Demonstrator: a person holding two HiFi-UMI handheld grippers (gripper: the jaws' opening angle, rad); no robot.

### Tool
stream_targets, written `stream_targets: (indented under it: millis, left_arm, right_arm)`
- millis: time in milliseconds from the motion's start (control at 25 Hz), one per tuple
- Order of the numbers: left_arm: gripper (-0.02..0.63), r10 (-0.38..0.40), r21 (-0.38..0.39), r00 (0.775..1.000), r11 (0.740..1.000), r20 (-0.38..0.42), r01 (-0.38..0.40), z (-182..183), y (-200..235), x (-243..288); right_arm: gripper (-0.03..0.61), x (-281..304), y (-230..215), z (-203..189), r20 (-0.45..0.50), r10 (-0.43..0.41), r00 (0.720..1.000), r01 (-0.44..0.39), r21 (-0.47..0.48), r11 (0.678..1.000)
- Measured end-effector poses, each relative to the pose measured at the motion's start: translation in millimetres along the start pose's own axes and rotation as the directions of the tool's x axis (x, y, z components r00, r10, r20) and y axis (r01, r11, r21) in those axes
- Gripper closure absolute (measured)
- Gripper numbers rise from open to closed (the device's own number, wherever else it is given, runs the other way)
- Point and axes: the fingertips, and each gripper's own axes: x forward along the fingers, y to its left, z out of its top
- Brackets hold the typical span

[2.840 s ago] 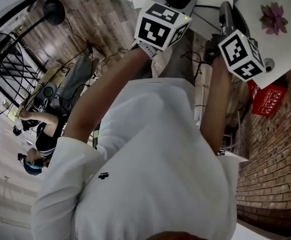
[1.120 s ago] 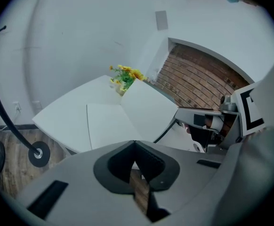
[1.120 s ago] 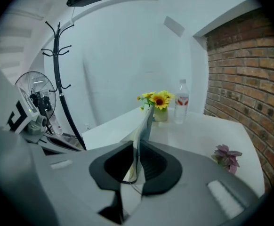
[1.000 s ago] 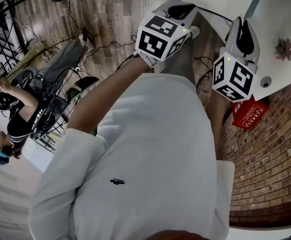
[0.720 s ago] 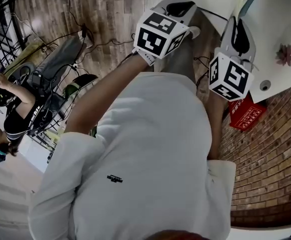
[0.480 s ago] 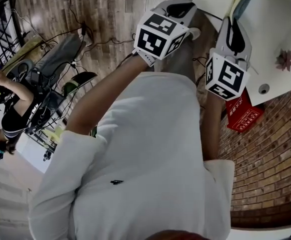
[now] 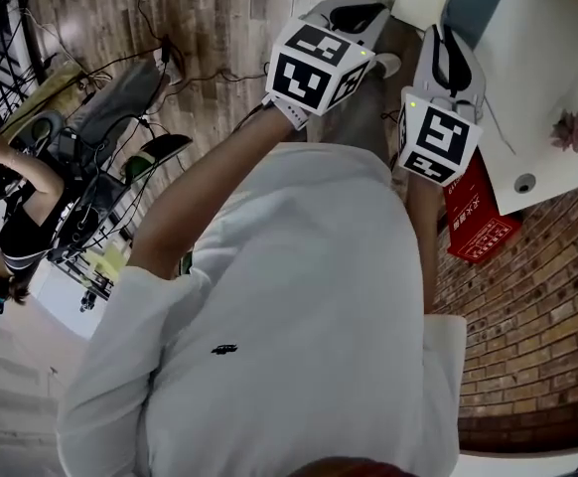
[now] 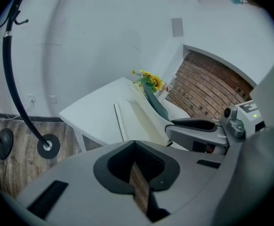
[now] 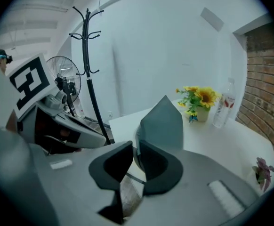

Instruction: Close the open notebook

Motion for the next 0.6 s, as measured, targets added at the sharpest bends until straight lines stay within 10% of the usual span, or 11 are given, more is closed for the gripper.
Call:
stream_targets:
  millis: [600]
  left_arm:
    - [0.604,0.013,-0.03,1.0,0.999,-0.011,-0.013,-16.9,27.3,-12.8]
  right_arm:
    - [0.471,44.6,39.2,-32.2,-0.101,0.085,0.991,-0.083,0.029,0.996]
